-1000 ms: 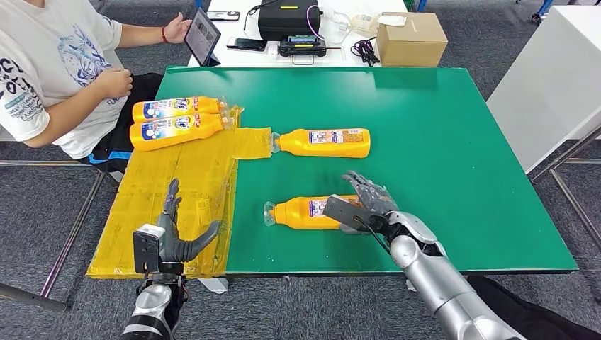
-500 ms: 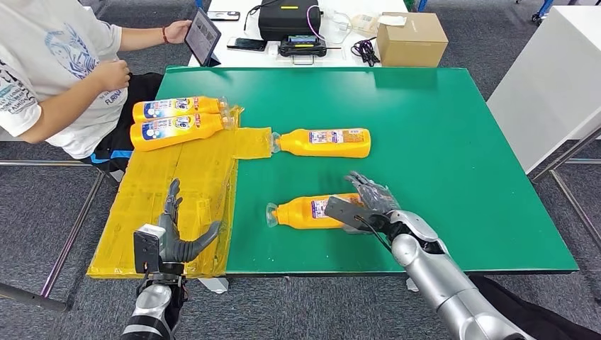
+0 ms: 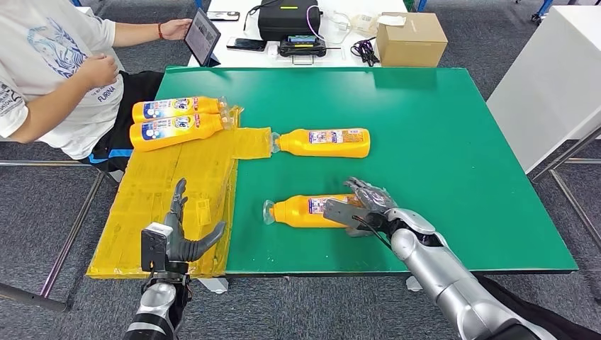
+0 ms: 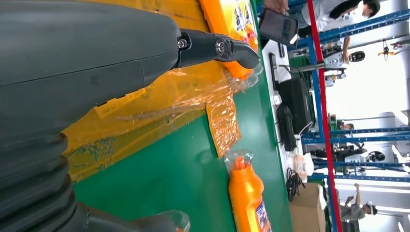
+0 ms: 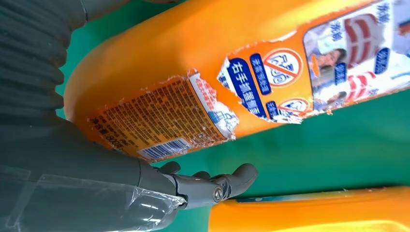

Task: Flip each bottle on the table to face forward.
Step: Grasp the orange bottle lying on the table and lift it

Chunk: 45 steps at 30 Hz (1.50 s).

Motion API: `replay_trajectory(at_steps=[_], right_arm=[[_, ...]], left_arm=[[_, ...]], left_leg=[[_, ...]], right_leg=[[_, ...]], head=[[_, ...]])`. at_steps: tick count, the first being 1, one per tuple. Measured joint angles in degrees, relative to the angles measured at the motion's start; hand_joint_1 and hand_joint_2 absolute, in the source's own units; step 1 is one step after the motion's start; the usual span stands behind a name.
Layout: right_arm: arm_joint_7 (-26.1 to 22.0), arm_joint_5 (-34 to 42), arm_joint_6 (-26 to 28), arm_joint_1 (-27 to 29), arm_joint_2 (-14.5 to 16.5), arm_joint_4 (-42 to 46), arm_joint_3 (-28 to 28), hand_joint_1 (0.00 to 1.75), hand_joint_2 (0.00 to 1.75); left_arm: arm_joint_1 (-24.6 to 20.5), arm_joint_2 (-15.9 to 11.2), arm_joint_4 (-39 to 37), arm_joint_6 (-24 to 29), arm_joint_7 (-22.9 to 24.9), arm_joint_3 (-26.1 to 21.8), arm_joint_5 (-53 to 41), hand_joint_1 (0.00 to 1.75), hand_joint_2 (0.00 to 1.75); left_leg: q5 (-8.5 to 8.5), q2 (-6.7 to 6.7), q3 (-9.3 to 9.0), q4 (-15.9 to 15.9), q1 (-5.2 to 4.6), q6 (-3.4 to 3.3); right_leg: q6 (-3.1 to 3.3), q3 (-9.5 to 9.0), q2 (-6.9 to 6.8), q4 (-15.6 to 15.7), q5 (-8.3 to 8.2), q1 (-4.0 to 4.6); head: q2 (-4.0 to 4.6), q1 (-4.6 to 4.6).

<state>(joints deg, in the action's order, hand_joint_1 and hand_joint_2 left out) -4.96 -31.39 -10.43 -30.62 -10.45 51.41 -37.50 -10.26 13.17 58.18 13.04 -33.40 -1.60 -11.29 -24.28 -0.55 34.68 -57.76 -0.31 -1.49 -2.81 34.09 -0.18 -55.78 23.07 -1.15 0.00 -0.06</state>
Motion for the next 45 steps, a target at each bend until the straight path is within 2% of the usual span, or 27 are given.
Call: replay_trajectory(at_steps=[4, 5, 7, 9, 13, 21, 28, 32, 34, 36, 39, 42, 45], right_arm=[[0.45, -0.56, -1.28, -1.93, 0.07, -1.92, -1.89, 0.02, 1.75], [0.66, -0.81, -1.44, -2.39, 0.17, -2.44, -2.43, 0.11, 1.75], [1.12, -1.20, -1.65, -3.24, 0.50, -3.44, -3.52, 0.78, 1.75], [1.35, -1.38, -1.66, -3.91, 0.84, -4.36, -4.51, 1.38, 1.75], [1.40, -1.37, -1.50, -4.82, 1.32, -5.72, -5.99, 1.72, 1.75], [0.95, -0.83, -1.83, -5.22, 1.33, -6.29, -6.67, 1.75, 1.75], [-1.40, 1.83, -1.06, -3.96, -0.16, -5.52, -7.15, 1.75, 1.75], [-7.40, 5.11, 1.69, -0.35, -0.94, -1.85, -6.27, 1.75, 1.75], [-10.97, 6.96, 5.42, 4.35, -0.63, 2.28, -3.87, 1.75, 1.75], [-13.16, 6.98, 11.07, 10.53, 1.31, 7.74, 0.03, 1.75, 1.75], [-16.21, 5.62, 20.76, 19.37, 6.06, 16.62, 6.85, 1.75, 1.75], [-19.17, 4.52, 30.37, 25.72, 10.90, 26.11, 13.44, 1.75, 1.75], [-21.78, 5.82, 35.21, 30.33, 14.37, 34.27, 18.31, 1.75, 1.75]], left_arm=[[-0.14, 0.02, -0.40, -0.71, 0.31, 0.39, 0.46, 0.00, 1.75], [-0.18, 0.04, -0.51, -0.84, 0.38, 0.46, 0.56, 0.00, 1.75], [-0.24, 0.11, -0.72, -1.09, 0.52, 0.55, 0.73, 0.00, 1.75], [-0.30, 0.25, -0.91, -1.33, 0.68, 0.56, 1.03, 0.00, 1.75], [-0.38, 0.41, -1.26, -1.57, 0.81, 0.57, 1.28, 0.00, 1.75], [-0.42, 0.49, -1.48, -1.58, 0.80, 0.62, 1.24, 0.00, 1.75], [-0.63, 0.79, -2.00, -1.81, 0.43, 1.73, 1.22, 0.00, 1.75], [-0.62, 0.84, -2.01, -3.59, 0.40, 2.04, 2.33, 0.00, 1.75], [-0.48, 0.84, -1.88, -4.68, 0.41, 2.11, 3.55, 0.00, 1.75], [0.08, 0.85, -1.18, -5.48, 0.63, 2.12, 4.77, 0.00, 1.75], [2.02, 1.11, 1.15, -6.40, 1.92, 2.15, 6.58, 0.00, 1.75], [5.02, 1.69, 4.60, -7.54, 3.42, 2.69, 9.16, 0.00, 1.75], [7.43, 2.04, 8.38, -8.72, 4.58, 3.69, 11.85, 0.00, 1.75]], left_leg=[[0.01, 0.01, 0.00, 0.00, -0.01, -0.01], [0.01, 0.01, -0.01, 0.00, -0.01, -0.01], [0.01, 0.02, -0.01, 0.00, 0.00, -0.02], [0.01, 0.03, -0.03, 0.00, 0.00, -0.02], [0.01, 0.07, -0.08, 0.00, 0.00, -0.02], [0.01, 0.06, -0.11, 0.00, 0.00, -0.02], [0.01, 0.05, -0.17, -0.01, -0.01, -0.02], [0.00, 0.00, -0.18, -0.01, 0.01, -0.02], [-0.02, -0.02, -0.13, -0.01, 0.02, -0.01], [-0.05, -0.01, -0.03, 0.00, 0.03, 0.01], [-0.05, -0.04, 0.17, 0.01, 0.09, 0.02], [-0.06, -0.06, 0.27, 0.01, 0.13, 0.03], [-0.10, -0.06, 0.31, 0.01, 0.08, 0.03]], right_leg=[[-0.01, 0.00, 0.01, 0.00, -0.01, 0.00], [-0.01, 0.00, 0.01, 0.00, -0.01, 0.00], [-0.01, 0.00, 0.01, 0.00, -0.01, 0.00], [-0.01, -0.01, 0.01, 0.00, -0.01, 0.00], [-0.01, -0.03, 0.06, 0.00, -0.01, 0.01], [-0.01, -0.05, 0.08, 0.01, -0.01, 0.00], [-0.01, -0.11, 0.08, 0.02, -0.01, 0.00], [-0.01, -0.14, 0.07, 0.02, -0.01, 0.02], [-0.01, -0.15, 0.07, 0.01, 0.00, 0.03], [-0.01, -0.06, 0.07, 0.00, 0.01, 0.05], [0.00, 0.15, 0.07, -0.01, 0.04, 0.11], [0.02, 0.26, 0.07, -0.01, 0.07, 0.14], [0.02, 0.28, 0.07, 0.01, 0.08, 0.09]], head=[[0.00, 0.00], [0.00, 0.00], [0.00, -0.01], [0.00, -0.01], [0.00, 0.01], [0.00, 0.01], [0.00, 0.01], [0.00, 0.02], [0.00, 0.03], [0.00, 0.00], [0.00, -0.02], [0.00, -0.01], [0.00, 0.02]])
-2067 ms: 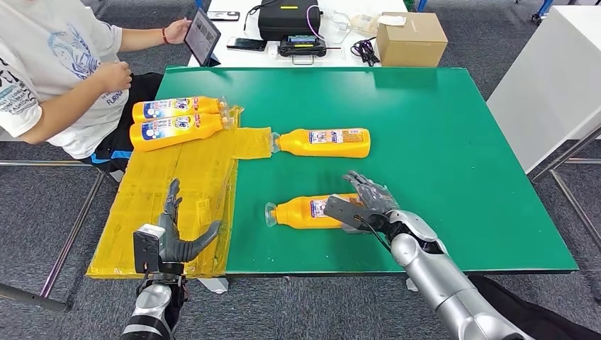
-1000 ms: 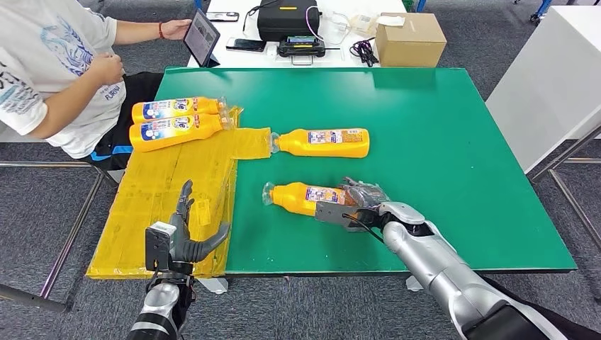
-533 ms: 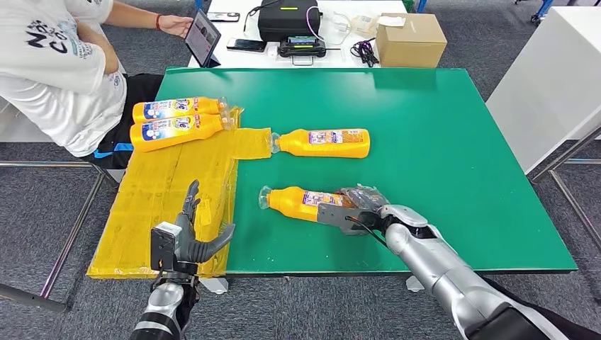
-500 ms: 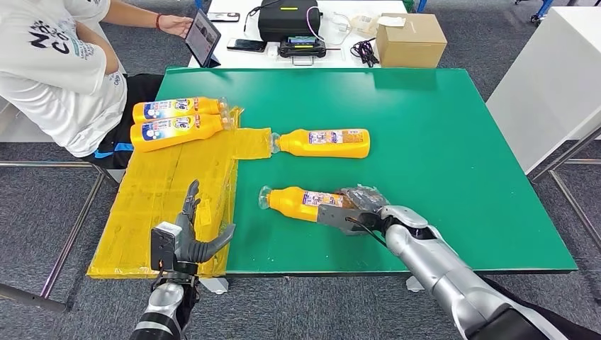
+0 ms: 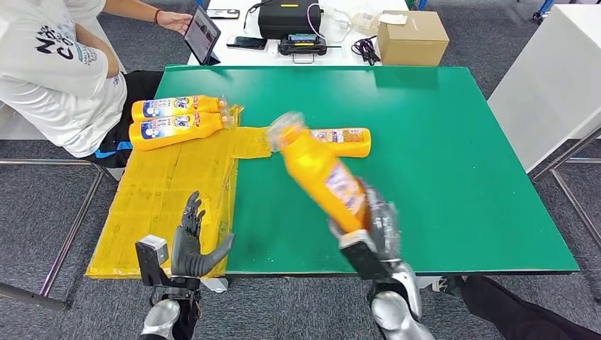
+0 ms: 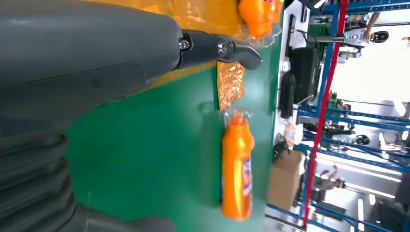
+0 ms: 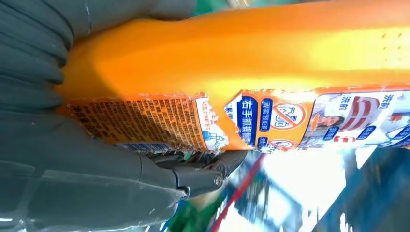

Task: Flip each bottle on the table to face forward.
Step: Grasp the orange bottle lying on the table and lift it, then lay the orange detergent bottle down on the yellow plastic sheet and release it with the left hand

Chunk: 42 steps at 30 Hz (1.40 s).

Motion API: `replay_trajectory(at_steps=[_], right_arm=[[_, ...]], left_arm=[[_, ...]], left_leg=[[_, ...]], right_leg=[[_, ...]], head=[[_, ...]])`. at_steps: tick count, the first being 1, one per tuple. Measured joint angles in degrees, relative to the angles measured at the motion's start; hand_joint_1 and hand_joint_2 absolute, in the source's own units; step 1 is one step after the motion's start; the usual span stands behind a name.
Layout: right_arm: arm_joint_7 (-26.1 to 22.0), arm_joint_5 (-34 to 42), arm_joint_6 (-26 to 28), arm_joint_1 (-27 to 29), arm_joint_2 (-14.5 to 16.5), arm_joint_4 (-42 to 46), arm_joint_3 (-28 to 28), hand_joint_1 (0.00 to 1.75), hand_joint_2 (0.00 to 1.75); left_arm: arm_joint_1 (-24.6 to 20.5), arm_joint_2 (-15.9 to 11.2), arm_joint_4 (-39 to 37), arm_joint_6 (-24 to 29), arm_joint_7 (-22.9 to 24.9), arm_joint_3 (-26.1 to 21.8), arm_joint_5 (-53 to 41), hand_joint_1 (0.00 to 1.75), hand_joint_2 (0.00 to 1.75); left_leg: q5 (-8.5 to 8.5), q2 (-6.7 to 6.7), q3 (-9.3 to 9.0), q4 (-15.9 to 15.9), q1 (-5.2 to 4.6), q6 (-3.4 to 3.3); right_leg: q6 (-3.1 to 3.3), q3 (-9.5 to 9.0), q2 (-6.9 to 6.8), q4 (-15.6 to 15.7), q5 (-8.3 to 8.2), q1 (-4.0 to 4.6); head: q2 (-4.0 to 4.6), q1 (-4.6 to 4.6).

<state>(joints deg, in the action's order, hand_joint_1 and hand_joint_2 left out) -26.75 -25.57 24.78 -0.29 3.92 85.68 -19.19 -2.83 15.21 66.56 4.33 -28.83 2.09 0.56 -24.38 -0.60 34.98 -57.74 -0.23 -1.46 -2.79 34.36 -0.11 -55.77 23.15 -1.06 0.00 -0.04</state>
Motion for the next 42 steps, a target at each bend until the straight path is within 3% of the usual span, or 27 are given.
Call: replay_trajectory(at_steps=[10, 15, 18, 31, 42], right_arm=[[-2.73, 0.47, 2.54, 5.91, 4.69, 10.12, 6.07, 1.75, 1.75], [-2.80, 3.32, -4.02, 6.18, 5.25, 8.72, 6.69, 1.75, 1.75], [-3.78, 3.94, -7.68, 6.10, 5.93, 5.56, 6.43, 1.75, 1.75], [-4.55, 0.85, -8.99, 2.91, 9.32, -12.10, -5.87, 1.75, 1.75], [-4.72, -0.20, -10.08, -2.55, 10.09, -24.28, -12.91, 1.75, 1.75]], left_arm=[[2.46, 0.04, 6.64, -3.30, 2.51, 2.58, 5.44, 0.00, 1.75], [3.41, -0.17, 8.35, -12.23, 6.95, 4.40, 18.39, 0.00, 1.75], [3.95, -0.60, 9.30, -13.39, 6.99, 5.88, 19.42, 0.00, 1.75], [4.19, -1.25, 10.81, -10.36, 6.45, 9.82, 14.67, 0.00, 1.75], [3.67, -2.02, 7.82, -18.44, 12.06, 10.15, 25.44, 0.00, 1.75]], left_leg=[[0.01, 0.06, -0.07, 0.00, -0.09, -0.08], [0.01, 0.08, -0.07, 0.00, -0.08, -0.08], [0.01, 0.05, -0.05, 0.00, -0.07, -0.08], [0.01, 0.05, -0.05, 0.02, -0.06, -0.08], [0.01, 0.06, -0.06, 0.02, -0.06, -0.08]], right_leg=[[-0.04, -0.03, 0.01, 0.01, -0.05, -0.10], [-0.03, -0.04, 0.01, 0.00, -0.05, -0.09], [-0.03, -0.04, 0.00, 0.00, -0.04, -0.08], [-0.02, -0.03, 0.01, 0.00, -0.03, -0.08], [-0.02, -0.03, 0.01, 0.00, -0.03, -0.08]], head=[[0.00, -0.02], [0.00, -0.02], [0.00, -0.01], [0.00, -0.01], [0.00, 0.01]])
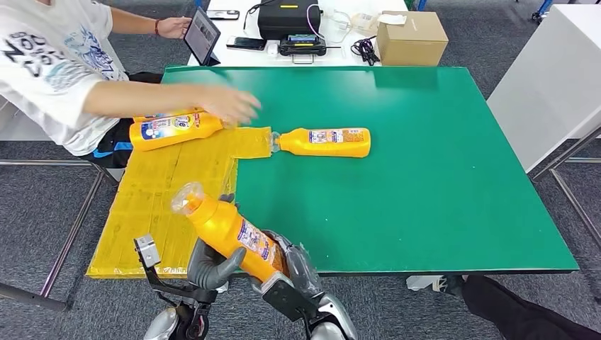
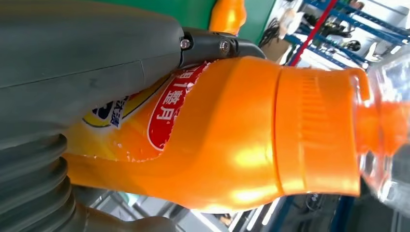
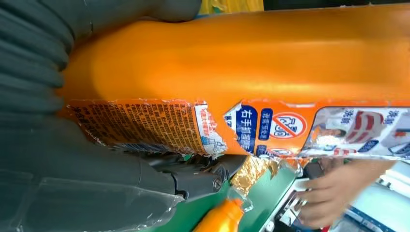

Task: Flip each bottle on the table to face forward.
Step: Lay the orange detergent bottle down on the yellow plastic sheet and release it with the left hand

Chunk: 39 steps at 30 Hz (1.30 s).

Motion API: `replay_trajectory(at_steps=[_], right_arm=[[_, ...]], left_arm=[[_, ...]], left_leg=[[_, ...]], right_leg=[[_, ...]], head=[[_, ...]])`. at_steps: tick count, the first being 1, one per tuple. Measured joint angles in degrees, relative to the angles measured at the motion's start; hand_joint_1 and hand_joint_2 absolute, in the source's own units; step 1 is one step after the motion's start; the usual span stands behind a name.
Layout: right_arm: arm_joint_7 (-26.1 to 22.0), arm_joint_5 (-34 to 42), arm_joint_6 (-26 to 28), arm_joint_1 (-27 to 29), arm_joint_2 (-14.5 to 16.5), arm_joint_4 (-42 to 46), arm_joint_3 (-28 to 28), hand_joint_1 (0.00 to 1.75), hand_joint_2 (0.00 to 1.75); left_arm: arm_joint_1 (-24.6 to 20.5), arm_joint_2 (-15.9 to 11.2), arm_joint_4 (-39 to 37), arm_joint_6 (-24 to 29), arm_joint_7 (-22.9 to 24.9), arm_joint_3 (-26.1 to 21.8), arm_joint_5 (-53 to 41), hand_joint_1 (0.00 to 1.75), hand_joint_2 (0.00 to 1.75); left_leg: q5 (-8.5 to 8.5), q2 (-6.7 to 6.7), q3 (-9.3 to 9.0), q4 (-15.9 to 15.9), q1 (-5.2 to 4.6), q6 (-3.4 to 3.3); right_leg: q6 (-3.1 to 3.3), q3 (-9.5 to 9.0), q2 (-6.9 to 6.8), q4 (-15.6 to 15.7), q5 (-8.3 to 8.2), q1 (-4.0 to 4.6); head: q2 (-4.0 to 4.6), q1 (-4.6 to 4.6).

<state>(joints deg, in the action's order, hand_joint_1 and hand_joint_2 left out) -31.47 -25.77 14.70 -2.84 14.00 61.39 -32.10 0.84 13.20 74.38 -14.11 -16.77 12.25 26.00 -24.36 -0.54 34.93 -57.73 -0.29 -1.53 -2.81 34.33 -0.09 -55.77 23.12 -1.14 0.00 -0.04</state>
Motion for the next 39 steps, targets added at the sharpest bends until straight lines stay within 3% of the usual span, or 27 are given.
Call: replay_trajectory(at_steps=[10, 14, 16, 20, 29, 32, 34, 36, 38, 39], right_arm=[[-3.01, -0.79, 0.62, -2.21, 0.20, -4.00, -2.88, 1.75, 1.75], [-2.59, -0.20, 0.61, -2.57, 0.20, -4.61, -3.41, 1.75, 1.75], [-2.47, 0.07, 0.58, -2.70, 0.20, -4.86, -3.61, 1.75, 1.75], [-2.33, 0.23, 0.58, -2.99, 0.20, -5.34, -4.00, 1.75, 1.75], [-1.93, 0.22, 0.41, -3.57, 0.20, -5.79, -4.69, 1.71, 1.75], [-1.47, 0.09, 0.22, -3.72, 0.21, -5.91, -4.77, 1.37, 1.75], [-1.18, 0.04, 0.19, -3.84, 0.25, -5.99, -4.77, 1.29, 1.75], [-1.00, 0.04, 0.16, -3.90, 0.29, -6.06, -4.77, 0.65, 1.75], [-0.85, 0.04, 0.12, -3.92, 0.31, -6.15, -4.77, 0.00, 0.87], [-0.69, 0.06, 0.14, -3.92, 0.31, -6.20, -4.74, 0.00, 0.44]], left_arm=[[-0.85, -1.34, -3.50, -1.08, -0.34, 0.25, -0.22, 0.03, 1.75], [-0.95, -1.61, -4.32, -0.46, -1.64, 0.30, -2.41, 1.40, 1.75], [-0.96, -1.66, -4.45, 0.08, -1.98, 0.29, -3.31, 1.40, 1.75], [-1.00, -1.82, -4.48, 0.39, -2.06, 0.27, -3.78, 1.75, 1.75], [-1.18, -1.90, -4.47, -0.60, -2.94, -0.25, -3.57, 1.75, 1.75], [-1.17, -1.90, -4.45, -1.37, -3.15, -0.62, -3.40, 1.75, 1.75], [-1.14, -1.90, -4.41, -1.78, -3.19, -0.79, -3.18, 1.75, 1.75], [-1.12, -1.90, -4.35, -2.01, -3.19, -0.89, -3.12, 1.75, 1.75], [-1.13, -1.90, -4.30, -2.06, -3.22, -0.96, -3.12, 1.75, 1.75], [-1.15, -1.89, -4.25, -2.04, -3.27, -1.04, -3.13, 1.75, 1.75]], left_leg=[[0.00, 0.00, 0.00, 0.00, 0.00, 0.00], [0.00, 0.00, 0.00, 0.00, 0.00, 0.00], [0.00, 0.00, 0.00, 0.00, 0.00, 0.00], [0.00, 0.00, 0.00, 0.00, 0.00, 0.00], [0.00, 0.00, -0.01, 0.00, 0.00, 0.00], [0.00, 0.00, -0.01, 0.00, 0.00, 0.00], [0.00, 0.00, -0.01, 0.00, 0.00, 0.00], [0.00, 0.00, -0.01, 0.00, 0.00, 0.00], [0.00, 0.00, -0.01, 0.00, 0.00, 0.00], [0.00, 0.00, -0.01, 0.00, 0.00, 0.00]], right_leg=[[0.00, 0.01, 0.00, 0.00, 0.00, 0.00], [0.00, 0.01, 0.00, 0.00, 0.00, 0.00], [0.00, 0.01, 0.00, 0.00, 0.00, 0.00], [0.00, 0.01, 0.00, 0.00, 0.00, 0.00], [0.00, 0.00, 0.00, 0.00, 0.00, 0.00], [0.00, 0.01, 0.00, 0.00, 0.00, 0.00], [0.00, 0.01, 0.00, 0.00, 0.00, 0.00], [0.00, 0.01, 0.00, 0.00, 0.00, 0.00], [0.00, 0.01, 0.00, 0.00, 0.00, 0.00], [0.00, 0.01, 0.00, 0.00, 0.00, 0.00]], head=[[0.00, 0.01], [0.00, 0.02], [0.00, 0.02], [0.00, 0.02], [0.00, 0.01], [0.00, 0.01], [0.00, 0.01], [0.00, 0.01], [0.00, 0.01], [0.00, 0.01]])
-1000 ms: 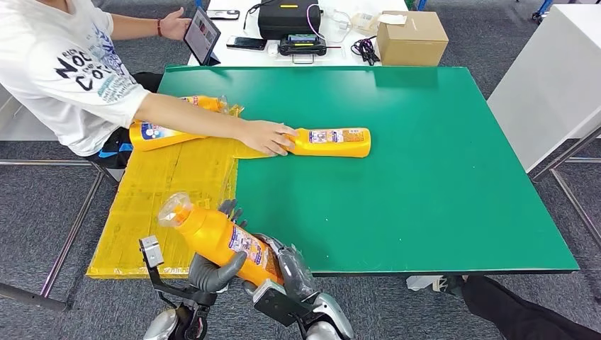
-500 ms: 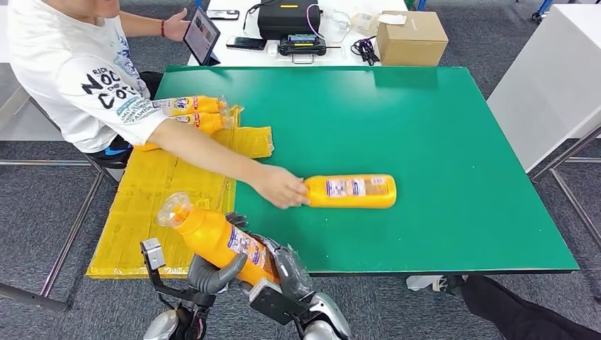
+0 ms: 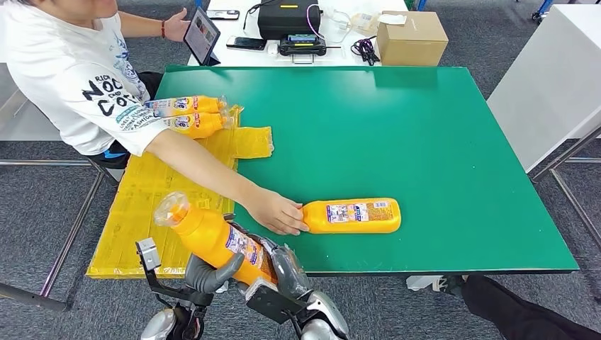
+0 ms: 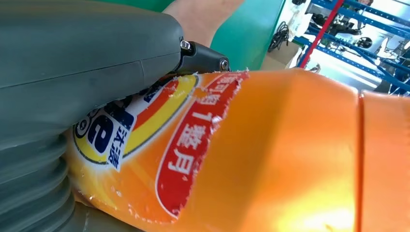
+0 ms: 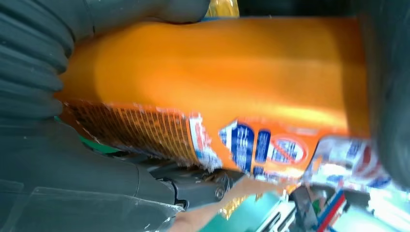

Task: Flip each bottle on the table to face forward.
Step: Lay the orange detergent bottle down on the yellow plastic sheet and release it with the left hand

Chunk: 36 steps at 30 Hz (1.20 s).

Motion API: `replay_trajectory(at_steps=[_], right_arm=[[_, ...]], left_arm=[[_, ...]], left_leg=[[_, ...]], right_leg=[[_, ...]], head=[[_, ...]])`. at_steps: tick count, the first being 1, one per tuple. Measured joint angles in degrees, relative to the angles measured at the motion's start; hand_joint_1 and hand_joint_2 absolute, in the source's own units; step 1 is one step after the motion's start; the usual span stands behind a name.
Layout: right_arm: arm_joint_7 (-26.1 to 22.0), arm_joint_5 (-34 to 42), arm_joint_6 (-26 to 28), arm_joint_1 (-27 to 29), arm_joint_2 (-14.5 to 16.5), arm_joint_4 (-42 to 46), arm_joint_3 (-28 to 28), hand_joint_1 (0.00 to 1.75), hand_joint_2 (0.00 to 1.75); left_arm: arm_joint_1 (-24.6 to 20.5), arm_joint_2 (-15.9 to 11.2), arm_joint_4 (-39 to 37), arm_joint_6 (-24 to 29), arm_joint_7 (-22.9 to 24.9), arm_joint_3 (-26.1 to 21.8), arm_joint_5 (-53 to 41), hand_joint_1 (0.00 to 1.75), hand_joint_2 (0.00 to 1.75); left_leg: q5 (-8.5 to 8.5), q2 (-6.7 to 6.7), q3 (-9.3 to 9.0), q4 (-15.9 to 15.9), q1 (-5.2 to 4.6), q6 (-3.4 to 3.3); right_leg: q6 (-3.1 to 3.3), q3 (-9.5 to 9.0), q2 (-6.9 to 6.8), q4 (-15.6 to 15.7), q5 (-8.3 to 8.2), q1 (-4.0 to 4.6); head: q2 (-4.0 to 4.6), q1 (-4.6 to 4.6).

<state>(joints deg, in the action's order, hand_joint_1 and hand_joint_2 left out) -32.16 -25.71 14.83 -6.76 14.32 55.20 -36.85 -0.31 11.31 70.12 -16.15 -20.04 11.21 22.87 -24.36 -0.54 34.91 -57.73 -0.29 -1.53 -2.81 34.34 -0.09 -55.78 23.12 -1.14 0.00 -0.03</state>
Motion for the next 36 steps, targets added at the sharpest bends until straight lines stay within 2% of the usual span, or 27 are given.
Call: replay_trajectory(at_steps=[1, 4, 8, 12, 15, 18, 22, 27, 31, 33, 36], right_arm=[[0.20, 0.04, 0.05, 0.01, 0.00, -0.03, 0.04, 0.00, 0.00], [1.12, 0.54, 0.10, 0.29, -0.01, 0.69, 0.36, 0.00, 0.00], [2.29, 1.36, -1.96, 2.10, -0.39, 5.82, 1.46, 0.00, 0.00], [0.92, 5.53, -5.75, 4.80, -0.91, 14.24, 3.63, 0.00, 0.00], [0.38, 10.45, -9.50, 6.46, -1.22, 19.93, 5.57, 0.00, 0.00], [0.39, 11.64, -10.41, 7.40, -1.53, 23.43, 6.84, 0.00, 0.00], [-0.86, 12.78, -10.24, 8.64, -1.67, 26.70, 8.66, 0.00, 0.00], [-6.15, 14.89, -3.11, 9.95, -1.56, 35.21, 12.51, 0.00, 0.00], [-6.51, 17.67, -0.11, 9.65, -1.53, 41.18, 15.52, 0.00, 1.75], [-7.08, 18.52, 0.94, 9.41, -1.48, 42.67, 16.23, 0.00, 1.75], [-6.20, 18.59, 1.32, 8.37, -1.38, 43.59, 16.72, 0.00, 1.75]], left_arm=[[0.00, 0.01, 0.08, 0.09, -0.09, -0.09, -0.10, 1.75, 1.75], [0.04, 0.07, 0.74, 2.37, -1.21, -0.38, -2.57, 1.75, 1.75], [-0.41, 0.19, 2.43, 12.01, -5.00, -1.41, -12.34, 1.75, 1.75], [-1.53, 0.36, 3.81, 19.24, -7.27, -3.40, -19.47, 1.75, 1.75], [-2.18, 0.35, 4.34, 21.62, -8.06, -4.69, -21.81, 1.75, 1.75], [-2.44, 0.34, 4.62, 22.18, -8.20, -5.49, -22.34, 1.75, 1.75], [-3.04, 0.34, 4.76, 26.39, -10.44, -6.56, -25.51, 1.75, 1.75], [-5.87, 0.34, 6.82, 37.76, -15.60, -8.61, -34.28, 1.75, 1.75], [-8.46, 0.33, 8.21, 43.37, -17.68, -9.74, -39.98, 1.75, 1.75], [-9.75, 0.13, 8.04, 46.60, -18.12, -9.89, -45.34, 1.68, 1.75], [-12.57, -0.46, 5.98, 53.18, -16.54, -10.59, -63.06, 1.70, 1.75]], left_leg=[[0.00, 0.00, 0.00, 0.00, 0.00, 0.00], [0.00, 0.00, 0.00, 0.00, 0.00, 0.00], [0.00, -0.01, 0.00, 0.00, 0.00, 0.00], [0.00, 0.00, 0.00, 0.00, 0.00, 0.00], [0.01, 0.00, 0.00, 0.00, 0.00, 0.00], [0.00, 0.01, -0.01, 0.00, 0.00, 0.00], [0.01, 0.00, 0.00, -0.01, 0.00, 0.00], [0.02, -0.01, 0.00, -0.01, 0.00, 0.00], [0.03, 0.00, -0.03, -0.01, -0.01, 0.00], [0.03, -0.01, -0.03, -0.02, -0.01, -0.01], [0.05, 0.00, -0.04, -0.02, -0.01, -0.01]], right_leg=[[0.00, 0.00, 0.00, 0.00, 0.00, 0.00], [0.00, 0.00, 0.00, 0.00, 0.00, 0.00], [0.00, 0.01, 0.00, 0.00, 0.00, 0.00], [0.00, 0.01, 0.00, 0.00, 0.00, 0.00], [0.00, 0.01, 0.00, 0.00, 0.00, 0.00], [0.00, 0.01, 0.00, 0.00, -0.01, 0.00], [-0.01, 0.02, 0.00, 0.00, -0.01, 0.00], [-0.01, 0.00, 0.00, -0.01, -0.02, 0.00], [-0.01, -0.05, 0.00, -0.01, -0.03, -0.01], [-0.01, -0.05, 0.00, -0.01, -0.03, -0.01], [-0.01, -0.05, 0.00, -0.01, -0.04, 0.00]], head=[[0.00, 0.00], [0.00, 0.01], [0.00, 0.00], [0.00, -0.01], [0.00, -0.01], [0.00, -0.01], [0.00, -0.01], [0.00, -0.01], [0.00, -0.01], [0.00, -0.01], [0.00, -0.01]])
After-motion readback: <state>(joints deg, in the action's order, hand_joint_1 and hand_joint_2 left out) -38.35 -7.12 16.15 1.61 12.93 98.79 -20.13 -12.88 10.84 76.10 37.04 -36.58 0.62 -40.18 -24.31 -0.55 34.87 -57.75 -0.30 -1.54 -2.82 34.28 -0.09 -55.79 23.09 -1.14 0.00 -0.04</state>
